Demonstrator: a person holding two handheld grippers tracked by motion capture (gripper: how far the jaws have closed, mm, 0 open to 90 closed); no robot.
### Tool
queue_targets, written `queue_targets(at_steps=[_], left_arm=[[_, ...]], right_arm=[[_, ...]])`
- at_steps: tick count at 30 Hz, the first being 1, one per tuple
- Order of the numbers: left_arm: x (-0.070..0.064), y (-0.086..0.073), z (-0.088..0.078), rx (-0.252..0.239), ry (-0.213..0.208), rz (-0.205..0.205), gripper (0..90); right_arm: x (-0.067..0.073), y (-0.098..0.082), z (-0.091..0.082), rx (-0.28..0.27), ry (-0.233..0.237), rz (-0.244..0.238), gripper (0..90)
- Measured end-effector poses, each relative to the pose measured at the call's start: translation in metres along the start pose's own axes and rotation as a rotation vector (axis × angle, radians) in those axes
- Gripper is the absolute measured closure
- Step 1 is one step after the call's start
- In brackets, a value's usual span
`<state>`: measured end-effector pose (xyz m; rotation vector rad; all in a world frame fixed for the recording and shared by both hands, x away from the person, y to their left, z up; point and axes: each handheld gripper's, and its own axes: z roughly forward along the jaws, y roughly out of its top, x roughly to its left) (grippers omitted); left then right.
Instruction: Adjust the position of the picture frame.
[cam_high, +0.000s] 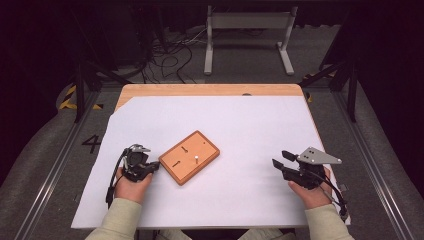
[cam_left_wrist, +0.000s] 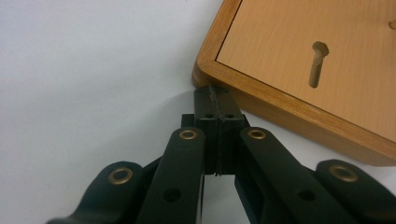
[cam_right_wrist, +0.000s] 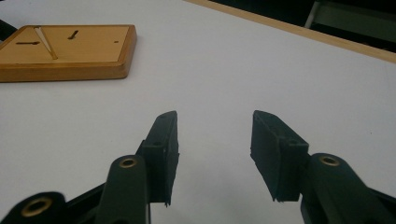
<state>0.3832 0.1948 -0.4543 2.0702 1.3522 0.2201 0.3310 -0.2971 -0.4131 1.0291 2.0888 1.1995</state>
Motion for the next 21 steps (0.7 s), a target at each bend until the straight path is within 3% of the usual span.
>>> queue_targets(at_steps=[10,15,18,21], left_arm=[[-0.009,0.030,0.024,-0.013,0.016,0.053,90.0],[-0.005,0.043,0.034,-0.032,0.045,0.034,90.0],[0.002,0.047,0.038,-0.059,0.027,0.009,90.0],[0.005,0.046,0.037,-0.063,0.015,0.005,90.0]], right_arm=[[0.000,-0.002,-0.001,0.007,-0.005,0.000,52.3],[-0.001,-0.005,-0.001,0.018,-0.003,0.007,52.2],[0.001,-0.004,0.003,0.028,0.009,0.007,52.9],[0.005,0.002,0.010,0.058,0.037,0.011,62.0]])
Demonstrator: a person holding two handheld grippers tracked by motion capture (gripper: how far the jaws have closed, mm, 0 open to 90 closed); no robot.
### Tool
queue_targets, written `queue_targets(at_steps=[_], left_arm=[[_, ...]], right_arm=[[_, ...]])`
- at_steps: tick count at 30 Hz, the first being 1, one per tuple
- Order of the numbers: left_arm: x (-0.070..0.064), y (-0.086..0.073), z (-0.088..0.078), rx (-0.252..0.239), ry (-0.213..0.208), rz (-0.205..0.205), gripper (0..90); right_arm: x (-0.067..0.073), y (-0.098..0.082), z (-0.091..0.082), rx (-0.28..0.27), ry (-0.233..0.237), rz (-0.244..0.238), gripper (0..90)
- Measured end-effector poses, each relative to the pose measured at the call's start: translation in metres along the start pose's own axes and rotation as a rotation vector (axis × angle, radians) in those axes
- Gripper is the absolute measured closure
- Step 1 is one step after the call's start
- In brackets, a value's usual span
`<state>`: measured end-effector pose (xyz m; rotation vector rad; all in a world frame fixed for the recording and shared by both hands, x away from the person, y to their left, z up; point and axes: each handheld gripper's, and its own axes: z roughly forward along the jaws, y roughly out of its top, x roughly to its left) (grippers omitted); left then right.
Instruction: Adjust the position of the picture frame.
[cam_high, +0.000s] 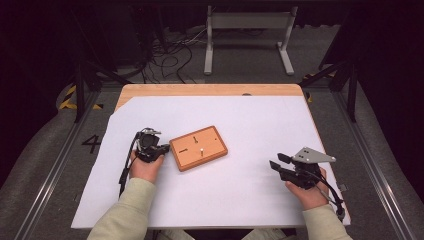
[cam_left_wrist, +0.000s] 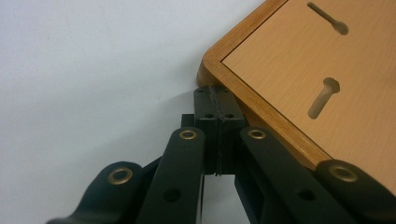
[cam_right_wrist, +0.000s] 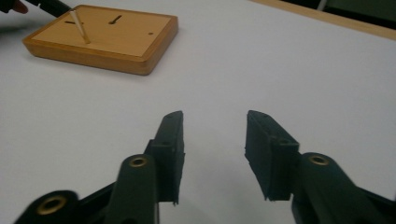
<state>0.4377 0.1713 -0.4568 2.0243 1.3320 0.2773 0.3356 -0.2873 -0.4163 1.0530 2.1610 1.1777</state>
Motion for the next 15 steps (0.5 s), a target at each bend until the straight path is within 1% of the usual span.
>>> queue_targets(at_steps=[1,3,5,6,9,11,12,14,15], left_arm=[[0.000,-0.001,-0.002,-0.008,0.002,0.005,90.0],[-0.001,-0.001,-0.007,-0.020,-0.001,0.009,90.0],[-0.001,-0.002,-0.010,-0.030,0.000,0.006,90.0],[-0.001,-0.003,-0.010,-0.024,0.000,0.001,90.0],[-0.002,-0.003,-0.002,0.006,0.001,-0.005,90.0],[-0.005,-0.001,0.000,0.002,0.009,0.002,90.0],[-0.005,0.000,0.001,-0.001,0.024,0.006,90.0],[-0.003,0.001,0.003,-0.010,0.005,-0.010,90.0],[-0.003,0.001,0.003,-0.010,0.005,-0.010,90.0]], right_arm=[[0.002,0.004,0.004,0.015,0.018,-0.003,66.5],[0.007,0.014,0.017,0.063,0.030,-0.022,76.2],[0.011,0.024,0.029,0.091,0.045,-0.042,83.8],[0.013,0.026,0.032,0.093,0.048,-0.049,85.1],[0.019,0.032,0.037,0.066,0.066,-0.058,84.5],[0.020,0.032,0.038,0.067,0.067,-0.058,82.9],[0.020,0.031,0.038,0.068,0.066,-0.061,82.3],[0.017,0.029,0.035,0.057,0.063,-0.047,81.7],[0.016,0.028,0.033,0.054,0.060,-0.044,81.6]])
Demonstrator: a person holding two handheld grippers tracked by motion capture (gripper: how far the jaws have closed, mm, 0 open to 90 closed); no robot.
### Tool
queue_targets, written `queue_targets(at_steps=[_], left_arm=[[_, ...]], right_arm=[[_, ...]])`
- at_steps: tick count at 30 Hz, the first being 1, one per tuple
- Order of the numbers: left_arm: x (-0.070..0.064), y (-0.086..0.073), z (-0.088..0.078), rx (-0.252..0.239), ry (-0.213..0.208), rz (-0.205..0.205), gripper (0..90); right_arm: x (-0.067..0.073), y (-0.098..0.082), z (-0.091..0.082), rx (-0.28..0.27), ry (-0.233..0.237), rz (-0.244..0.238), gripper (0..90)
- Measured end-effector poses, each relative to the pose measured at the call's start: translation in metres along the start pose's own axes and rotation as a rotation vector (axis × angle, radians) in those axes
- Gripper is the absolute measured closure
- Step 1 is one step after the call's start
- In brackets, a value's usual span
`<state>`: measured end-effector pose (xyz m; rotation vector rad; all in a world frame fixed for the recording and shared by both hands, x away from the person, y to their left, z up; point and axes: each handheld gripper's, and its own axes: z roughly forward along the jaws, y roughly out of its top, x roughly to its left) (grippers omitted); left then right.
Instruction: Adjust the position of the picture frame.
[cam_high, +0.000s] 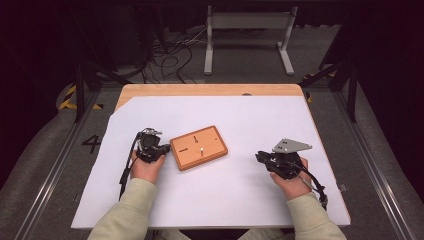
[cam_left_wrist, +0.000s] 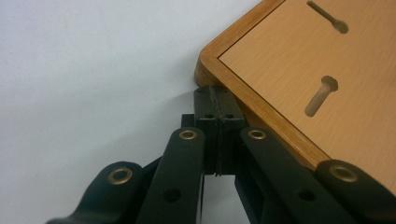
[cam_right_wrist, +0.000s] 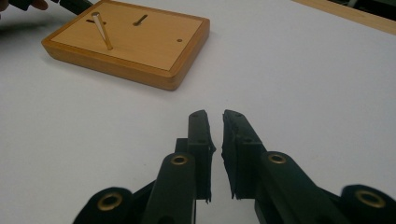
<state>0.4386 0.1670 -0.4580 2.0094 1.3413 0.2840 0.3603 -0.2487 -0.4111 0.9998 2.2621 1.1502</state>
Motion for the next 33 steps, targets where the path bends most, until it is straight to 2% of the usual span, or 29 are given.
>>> queue_targets(at_steps=[2,5,8,9,10,14,15,16,17,19,24,25,26,29,32,33], left_arm=[[0.001,0.002,0.002,-0.007,-0.009,-0.005,90.0],[-0.003,0.010,0.009,-0.005,-0.001,0.023,90.0],[-0.008,0.015,0.018,-0.025,-0.015,0.035,90.0],[-0.010,0.018,0.020,-0.018,-0.010,0.041,90.0],[-0.012,0.024,0.023,-0.018,-0.019,0.048,90.0],[-0.014,0.027,0.028,-0.041,-0.034,0.051,90.0],[-0.013,0.028,0.030,-0.044,-0.054,0.037,90.0],[-0.013,0.030,0.031,-0.033,-0.054,0.033,90.0],[-0.016,0.034,0.034,-0.024,-0.049,0.050,90.0],[-0.021,0.037,0.038,-0.047,-0.061,0.078,90.0],[-0.022,0.038,0.043,-0.067,-0.091,0.072,90.0],[-0.023,0.038,0.044,-0.066,-0.100,0.065,90.0],[-0.023,0.038,0.044,-0.073,-0.100,0.079,90.0],[-0.022,0.038,0.041,-0.072,-0.120,0.084,90.0],[-0.025,0.037,0.033,-0.077,-0.095,0.109,89.8],[-0.026,0.037,0.023,-0.091,-0.084,0.133,87.6]], right_arm=[[-0.001,-0.002,-0.002,-0.001,-0.003,0.003,81.5],[-0.004,-0.005,-0.007,-0.005,-0.011,0.012,81.2],[-0.007,-0.010,-0.014,-0.011,-0.024,0.018,81.1],[-0.007,-0.011,-0.016,-0.011,-0.028,0.021,81.1],[-0.009,-0.014,-0.020,-0.012,-0.037,0.030,81.1],[-0.012,-0.019,-0.025,-0.010,-0.047,0.046,81.1],[-0.013,-0.020,-0.026,-0.008,-0.050,0.047,81.1],[-0.013,-0.022,-0.027,-0.007,-0.053,0.055,81.1],[-0.013,-0.023,-0.028,-0.002,-0.054,0.054,81.1],[-0.012,-0.027,-0.030,0.004,-0.059,0.059,81.1],[-0.014,-0.032,-0.035,0.006,-0.070,0.072,80.9],[-0.014,-0.032,-0.036,0.004,-0.073,0.076,80.9],[-0.014,-0.032,-0.036,0.006,-0.074,0.076,80.9],[-0.014,-0.032,-0.036,0.004,-0.071,0.072,80.8],[-0.014,-0.030,-0.034,-0.003,-0.067,0.065,80.0],[-0.015,-0.029,-0.034,-0.005,-0.066,0.064,79.4]])
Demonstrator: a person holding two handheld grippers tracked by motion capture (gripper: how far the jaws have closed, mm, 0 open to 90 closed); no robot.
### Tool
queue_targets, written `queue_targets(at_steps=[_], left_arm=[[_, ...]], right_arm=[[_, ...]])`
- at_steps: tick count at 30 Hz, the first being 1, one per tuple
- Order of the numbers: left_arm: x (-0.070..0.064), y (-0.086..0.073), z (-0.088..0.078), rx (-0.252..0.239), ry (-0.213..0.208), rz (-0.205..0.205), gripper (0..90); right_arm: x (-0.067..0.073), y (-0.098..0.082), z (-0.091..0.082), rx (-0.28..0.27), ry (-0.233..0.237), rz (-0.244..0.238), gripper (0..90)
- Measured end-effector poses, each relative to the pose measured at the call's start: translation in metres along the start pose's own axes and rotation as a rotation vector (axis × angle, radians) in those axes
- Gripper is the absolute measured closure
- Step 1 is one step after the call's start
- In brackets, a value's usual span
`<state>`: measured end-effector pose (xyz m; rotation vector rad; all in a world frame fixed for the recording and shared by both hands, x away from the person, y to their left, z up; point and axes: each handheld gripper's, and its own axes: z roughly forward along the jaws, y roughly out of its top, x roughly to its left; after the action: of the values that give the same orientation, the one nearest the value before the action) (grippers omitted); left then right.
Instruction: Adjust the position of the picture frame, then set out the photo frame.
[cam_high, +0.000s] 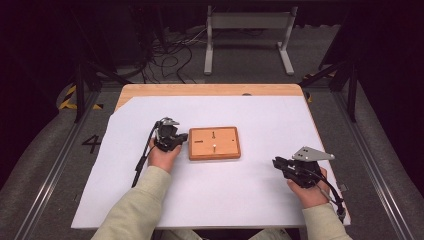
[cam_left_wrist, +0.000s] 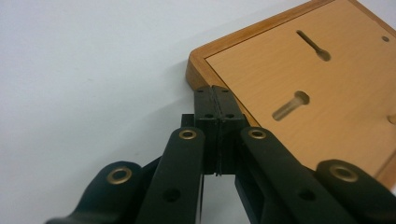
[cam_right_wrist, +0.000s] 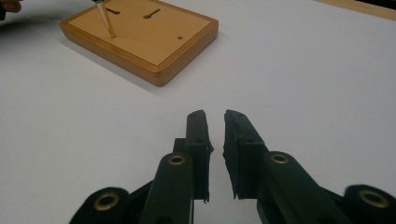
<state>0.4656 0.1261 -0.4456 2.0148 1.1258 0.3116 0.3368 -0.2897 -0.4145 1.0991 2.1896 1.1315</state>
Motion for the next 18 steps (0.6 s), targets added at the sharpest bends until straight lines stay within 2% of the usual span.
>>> queue_targets(at_steps=[2,3,4,7,9,10,13,15,18], left_arm=[[-0.001,0.000,-0.006,-0.011,-0.002,0.014,82.3],[-0.003,0.001,-0.013,-0.019,-0.003,0.041,82.3],[-0.006,0.000,-0.023,-0.038,-0.015,0.075,81.8],[-0.014,-0.002,-0.040,-0.058,-0.052,0.128,77.5],[-0.020,-0.005,-0.050,-0.061,-0.078,0.164,73.3],[-0.022,-0.007,-0.055,-0.063,-0.098,0.172,70.6],[-0.026,-0.011,-0.063,-0.063,-0.109,0.200,67.1],[-0.029,-0.012,-0.068,-0.052,-0.124,0.208,64.3],[-0.036,-0.012,-0.073,-0.032,-0.153,0.225,59.4]], right_arm=[[-0.002,0.001,0.000,-0.006,0.002,0.002,78.4],[-0.002,0.001,0.000,-0.006,0.002,0.002,78.4],[-0.003,0.002,0.000,-0.012,0.008,0.003,77.4],[-0.007,0.005,0.001,-0.027,0.035,0.018,68.6],[-0.007,0.007,0.001,-0.028,0.047,0.024,65.9],[-0.007,0.008,0.001,-0.031,0.046,0.011,66.8],[-0.007,0.012,-0.001,-0.036,0.010,-0.024,68.1],[-0.008,0.014,-0.002,-0.044,0.018,-0.026,70.0],[-0.011,0.015,-0.004,-0.057,0.026,-0.015,66.7]])
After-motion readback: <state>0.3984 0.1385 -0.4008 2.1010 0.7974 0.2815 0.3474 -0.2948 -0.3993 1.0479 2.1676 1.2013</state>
